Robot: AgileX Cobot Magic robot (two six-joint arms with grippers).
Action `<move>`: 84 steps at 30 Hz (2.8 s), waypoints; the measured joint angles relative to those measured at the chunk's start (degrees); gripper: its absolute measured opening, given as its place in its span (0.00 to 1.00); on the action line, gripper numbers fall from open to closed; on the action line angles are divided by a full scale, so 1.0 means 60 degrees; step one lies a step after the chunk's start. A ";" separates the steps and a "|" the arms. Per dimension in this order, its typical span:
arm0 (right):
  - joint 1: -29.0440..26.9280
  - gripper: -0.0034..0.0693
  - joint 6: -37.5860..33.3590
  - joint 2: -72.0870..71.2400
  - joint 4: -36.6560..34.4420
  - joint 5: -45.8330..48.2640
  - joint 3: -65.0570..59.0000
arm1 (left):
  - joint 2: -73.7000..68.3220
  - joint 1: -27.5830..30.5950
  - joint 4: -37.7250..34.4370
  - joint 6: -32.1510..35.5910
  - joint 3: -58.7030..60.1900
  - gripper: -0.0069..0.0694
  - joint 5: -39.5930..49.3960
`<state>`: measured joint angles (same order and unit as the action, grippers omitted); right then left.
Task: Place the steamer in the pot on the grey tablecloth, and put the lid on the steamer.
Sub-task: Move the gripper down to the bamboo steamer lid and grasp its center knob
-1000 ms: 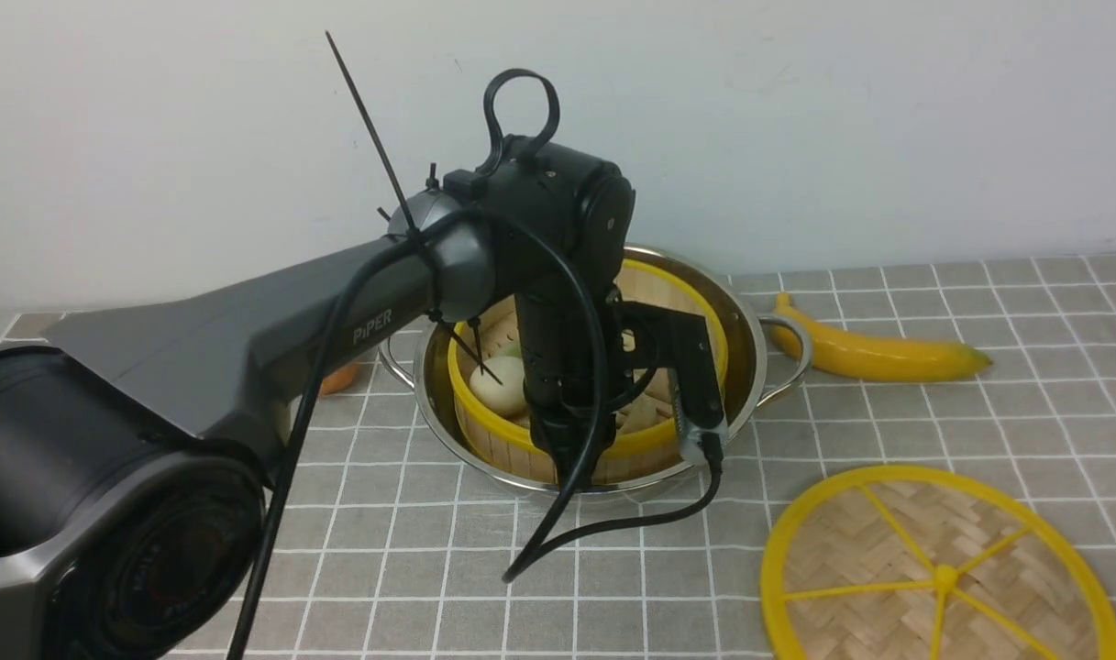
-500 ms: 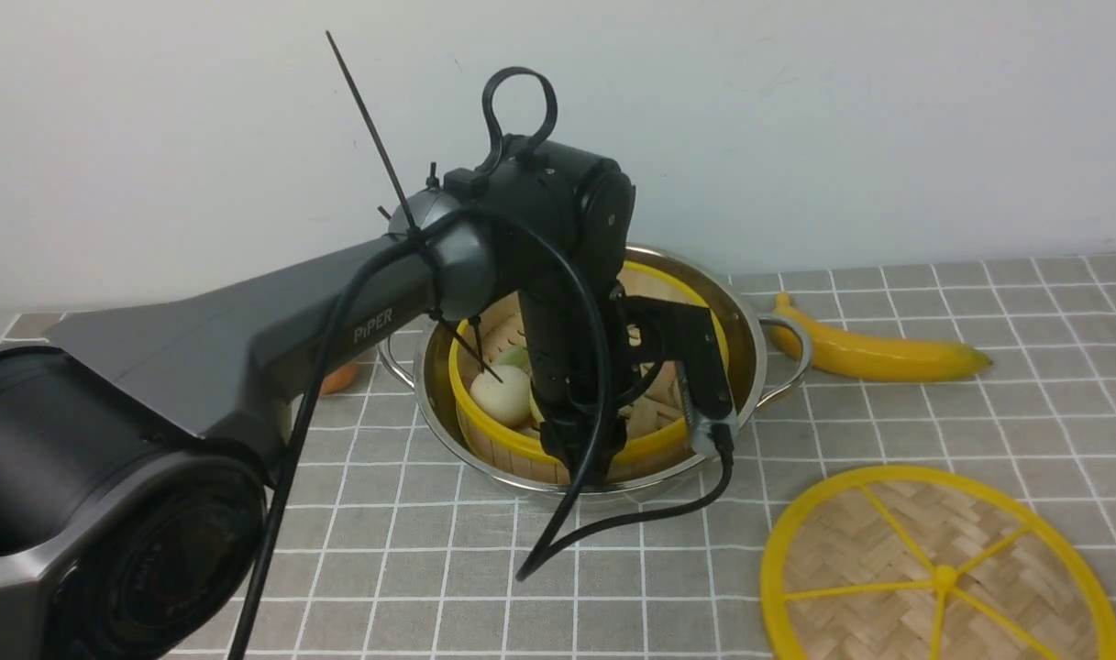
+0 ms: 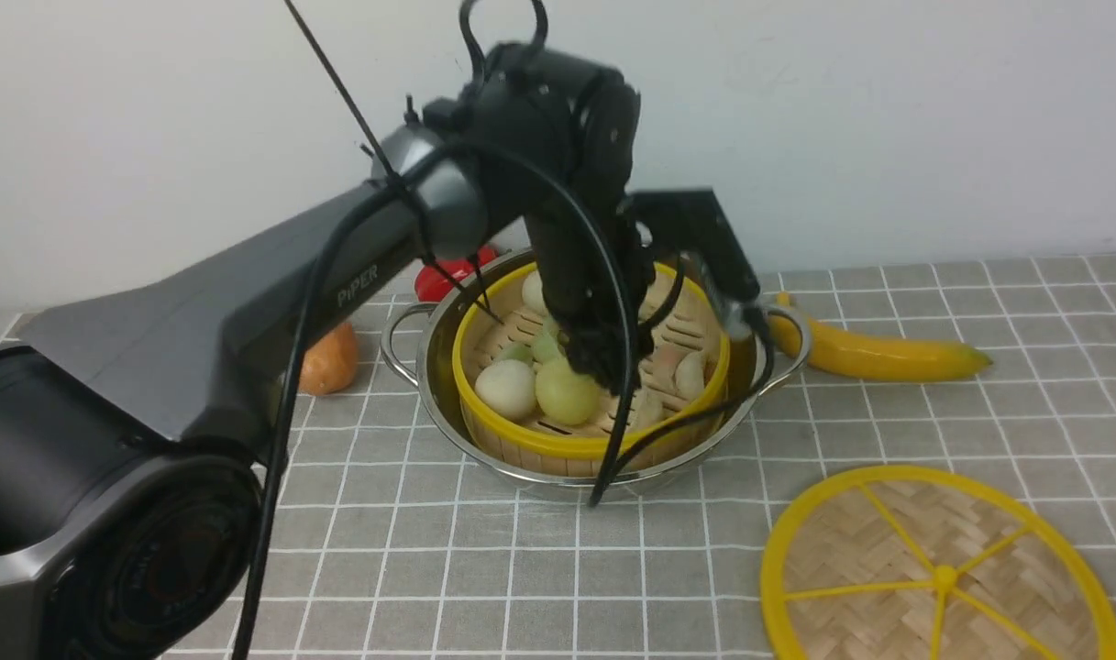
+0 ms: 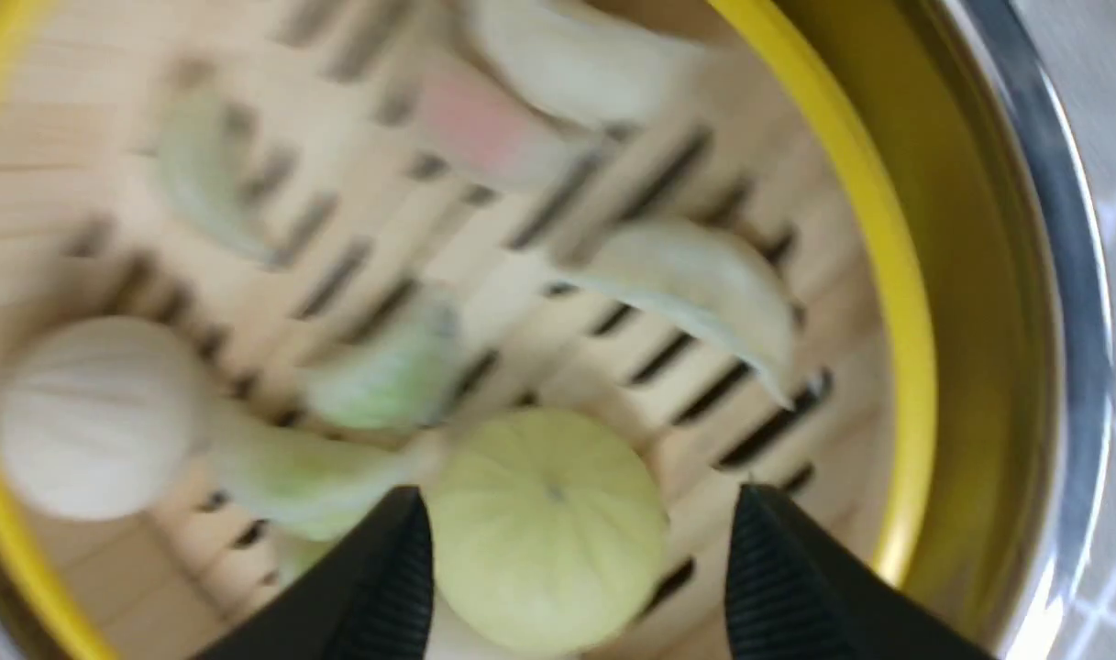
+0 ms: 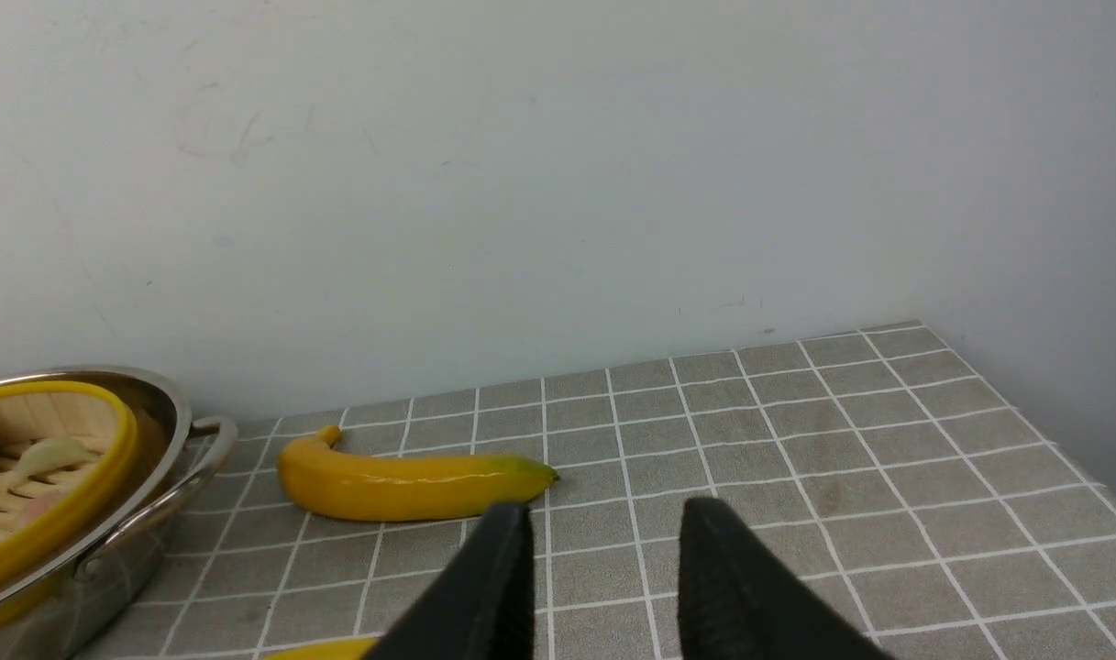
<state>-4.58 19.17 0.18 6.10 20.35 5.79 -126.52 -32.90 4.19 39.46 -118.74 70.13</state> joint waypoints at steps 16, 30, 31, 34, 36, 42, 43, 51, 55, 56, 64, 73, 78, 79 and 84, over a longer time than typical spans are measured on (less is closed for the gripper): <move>0.0000 0.38 -0.0021 0.0000 0.0000 0.0000 0.0000 | 0.1186 0.0000 0.0487 -0.2275 -0.0126 0.62 0.0018; 0.0000 0.38 -0.0012 0.0000 0.0000 0.0000 0.0000 | 0.3556 0.0000 0.0457 -0.3662 -0.0141 0.62 0.0045; 0.0000 0.38 -0.0012 0.0000 0.0000 0.0000 0.0000 | 0.3557 0.0000 0.0447 -0.3662 -0.0141 0.62 0.0045; 0.0000 0.38 -0.0012 0.0000 0.0000 0.0000 0.0000 | 0.3556 0.0000 0.0591 -0.3641 -0.0141 0.62 0.0052; 0.0000 0.38 -0.0012 0.0000 0.0000 0.0000 0.0000 | 0.3653 0.0000 0.0979 -0.3792 -0.0100 0.62 0.0052; 0.0000 0.38 -0.0012 0.0000 0.0000 0.0000 0.0000 | 0.5456 0.0109 0.1268 -0.4470 0.1724 0.62 -0.0872; 0.0000 0.38 -0.0012 0.0000 0.0000 0.0000 0.0000 | 0.6020 0.0204 0.1245 -0.4504 0.2370 0.62 -0.1399; 0.0000 0.38 -0.0012 0.0000 0.0000 0.0000 0.0000 | 1.0004 0.3022 -0.0699 -0.4580 0.7924 0.62 -0.5170; 0.0000 0.38 -0.0012 0.0000 0.0000 0.0000 0.0000 | 1.1967 0.5526 -0.2131 -0.4350 1.0983 0.62 -0.6481; 0.0000 0.38 -0.0012 0.0000 0.0000 0.0000 0.0000 | 1.2302 0.5840 -0.2259 -0.4251 1.1586 0.62 -0.6665; 0.0000 0.38 -0.0012 0.0000 0.0000 0.0000 0.0000 | 1.7426 0.7781 -0.2801 -0.3736 1.6550 0.62 -0.8094; 0.0000 0.38 -0.0012 0.0000 0.0000 0.0000 0.0000 | 2.0019 0.7822 -0.2351 -0.3693 1.8865 0.62 -0.8179; 0.0000 0.38 -0.0012 0.0000 0.0000 0.0000 0.0000 | 2.0039 0.7822 -0.2010 -0.4152 1.9636 0.62 -0.8522; 0.0000 0.38 -0.0012 0.0000 0.0000 0.0000 0.0000 | 2.0046 0.7822 -0.1890 -0.4342 1.9752 0.62 -0.8594; 0.0000 0.38 -0.0012 0.0000 0.0000 0.0000 0.0000 | 2.0420 0.7822 -0.0517 -0.5869 1.9866 0.62 -0.8701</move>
<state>-4.58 19.09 0.18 6.10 20.35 5.79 -4.00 14.03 1.09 4.24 0.45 17.92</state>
